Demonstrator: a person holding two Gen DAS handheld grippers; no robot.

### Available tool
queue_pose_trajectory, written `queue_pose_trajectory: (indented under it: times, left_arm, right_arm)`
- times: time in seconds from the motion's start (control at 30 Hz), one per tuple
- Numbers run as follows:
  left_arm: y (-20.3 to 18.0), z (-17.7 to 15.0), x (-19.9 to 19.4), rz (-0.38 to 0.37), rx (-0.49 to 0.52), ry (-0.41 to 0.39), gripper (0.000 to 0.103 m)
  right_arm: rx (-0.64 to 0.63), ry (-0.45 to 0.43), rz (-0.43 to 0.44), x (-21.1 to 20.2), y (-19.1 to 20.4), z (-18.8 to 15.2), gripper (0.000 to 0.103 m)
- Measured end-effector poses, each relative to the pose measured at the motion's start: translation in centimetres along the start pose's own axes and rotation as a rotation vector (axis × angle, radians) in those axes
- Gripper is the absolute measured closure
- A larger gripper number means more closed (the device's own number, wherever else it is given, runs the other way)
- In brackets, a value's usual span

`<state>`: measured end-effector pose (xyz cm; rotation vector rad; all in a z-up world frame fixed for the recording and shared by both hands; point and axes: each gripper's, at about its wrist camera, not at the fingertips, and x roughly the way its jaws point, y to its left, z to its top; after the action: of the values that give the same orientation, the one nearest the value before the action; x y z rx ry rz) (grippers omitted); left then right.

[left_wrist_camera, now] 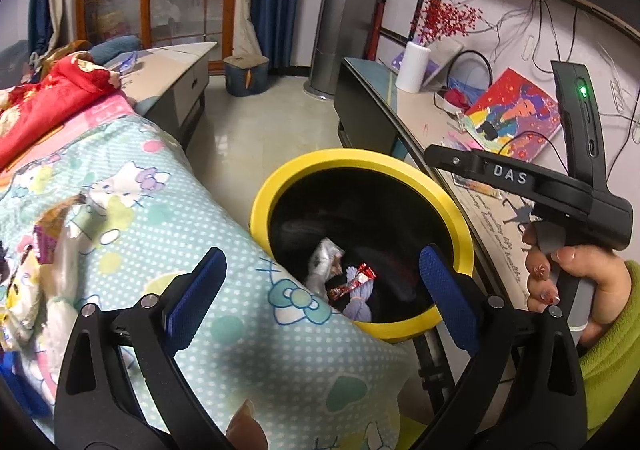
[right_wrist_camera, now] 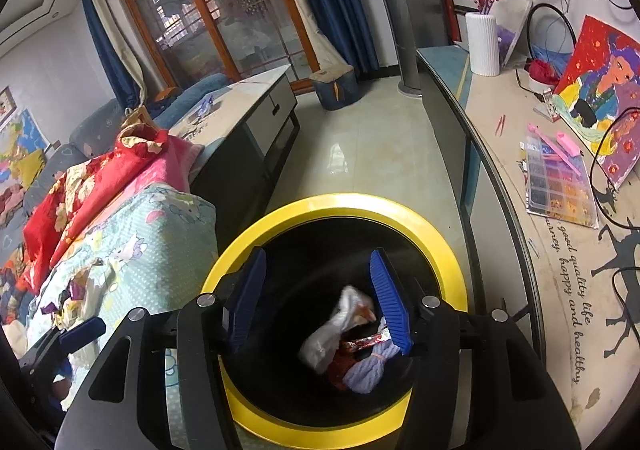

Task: Collect trash
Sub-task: 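Move both open tools back over the trash on the bed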

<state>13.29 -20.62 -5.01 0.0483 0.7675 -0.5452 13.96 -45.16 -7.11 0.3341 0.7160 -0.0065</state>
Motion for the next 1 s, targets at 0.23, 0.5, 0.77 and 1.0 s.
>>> queue_pose_trajectory:
  times: [0.23,0.5,0.77,1.0]
  left_arm:
    - [1.5,0.1,-1.7,0.021,-0.042,-0.042,0.014]
    - [3.3,0.2,-3.4,0.049,-0.086,-0.084,0.014]
    - [5.3,0.1,-5.6,0.091,-0.137,-0.123,0.014]
    - [7.7,0.0,-7.7,0.145,-0.174,-0.164,0.014]
  right_arm:
    - [-0.037,-0.028,0.013,-1.2,1.9,0.2,0.049]
    - [-0.088,-0.054,0.032,-2.2,4.4,0.2,0.038]
    - [-0.131,-0.069,0.073,-3.3,7.2,-0.1,0.036]
    - [-0.189,-0.074,0.133,-4.2,10.6,-0.7,0.035]
